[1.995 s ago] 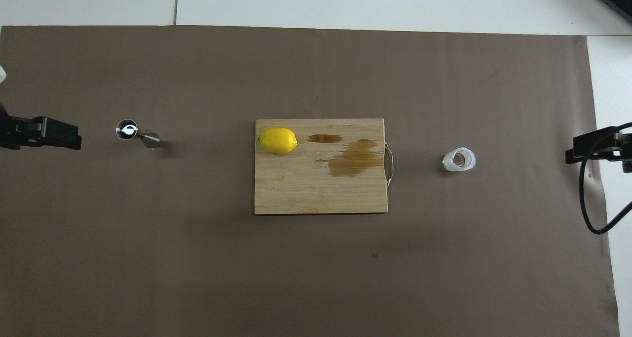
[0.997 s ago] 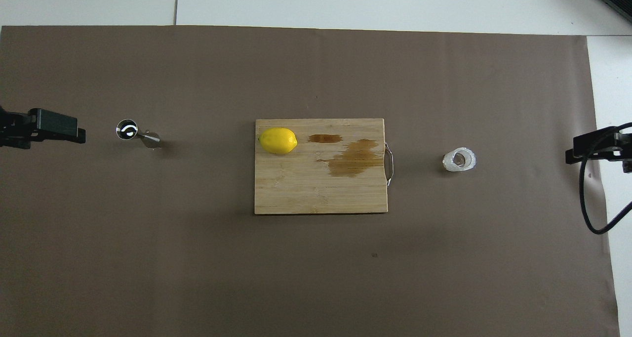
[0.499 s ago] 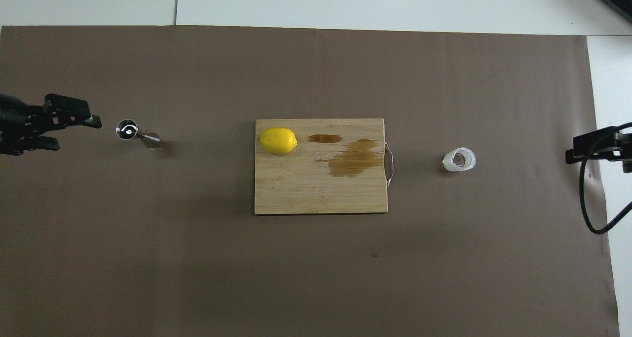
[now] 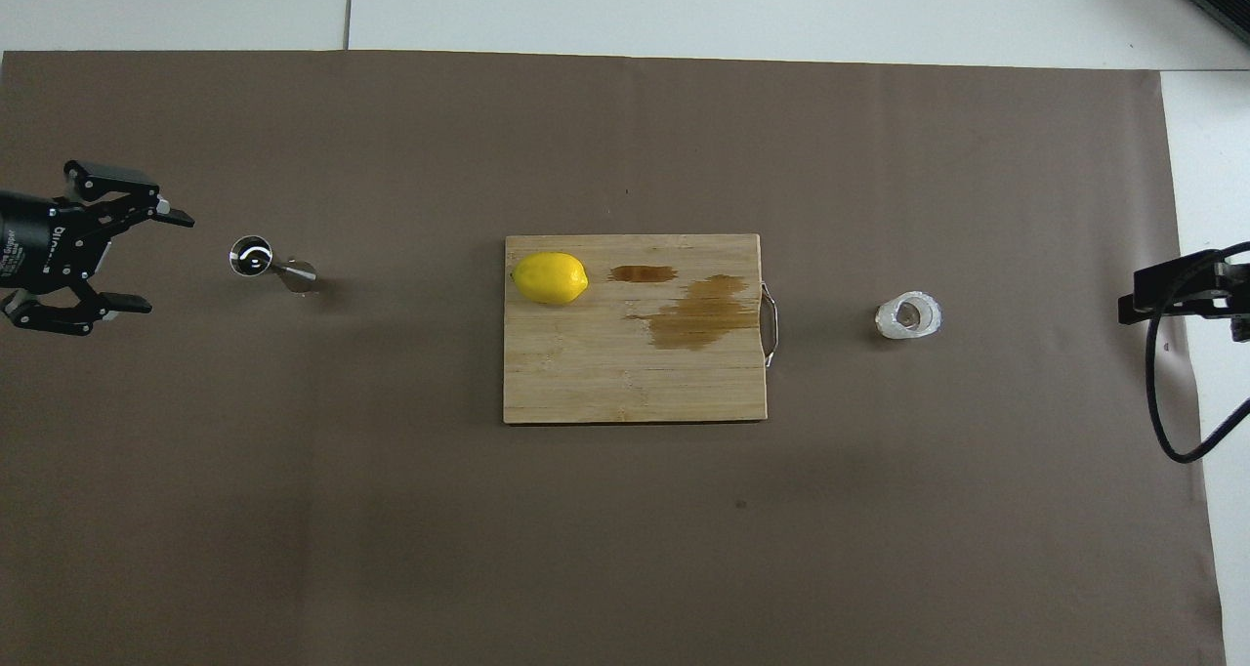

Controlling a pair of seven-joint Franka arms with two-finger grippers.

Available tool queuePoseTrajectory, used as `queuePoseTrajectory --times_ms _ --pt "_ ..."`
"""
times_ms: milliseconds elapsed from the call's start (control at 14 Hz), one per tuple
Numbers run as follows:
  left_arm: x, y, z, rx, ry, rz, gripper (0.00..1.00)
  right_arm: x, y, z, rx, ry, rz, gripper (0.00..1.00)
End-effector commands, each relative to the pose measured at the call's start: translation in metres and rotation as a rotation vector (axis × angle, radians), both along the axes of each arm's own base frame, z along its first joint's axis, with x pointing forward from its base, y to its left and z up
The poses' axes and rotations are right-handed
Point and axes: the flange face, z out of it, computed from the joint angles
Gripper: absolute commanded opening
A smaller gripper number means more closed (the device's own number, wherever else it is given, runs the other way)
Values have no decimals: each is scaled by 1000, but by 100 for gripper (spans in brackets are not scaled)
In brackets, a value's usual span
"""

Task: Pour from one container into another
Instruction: 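Open the left gripper and grasp the small silver cup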

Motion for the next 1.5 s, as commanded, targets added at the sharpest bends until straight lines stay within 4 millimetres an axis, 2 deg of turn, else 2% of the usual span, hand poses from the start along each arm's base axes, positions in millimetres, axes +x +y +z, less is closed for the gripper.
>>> queuePoseTrajectory --times_ms 0,214,427,499,641,926,1140,1425 --pt "-6 25 -37 -142 64 302 100 -1 -1 3 -8 -3 7 100" --pt "-8 53 -63 -265 126 426 100 -1 -1 3 -8 -3 7 100" --pt "-3 70 -93 -329 196 463 100 -1 -1 3 -8 -3 7 100" --pt "-2 71 -105 -355 217 474 100 -1 -1 3 -8 -3 7 100" --pt "-5 95 -136 -467 260 567 100 -1 -1 3 -8 -3 7 100" --pt "-15 88 -155 -553 299 623 100 -1 -1 3 -8 -3 7 100" --pt "-25 71 -171 -586 317 656 100 -1 0 3 -8 -3 8 100" --pt "-32 65 -184 -624 300 654 100 -1 -1 3 -8 -3 7 100"
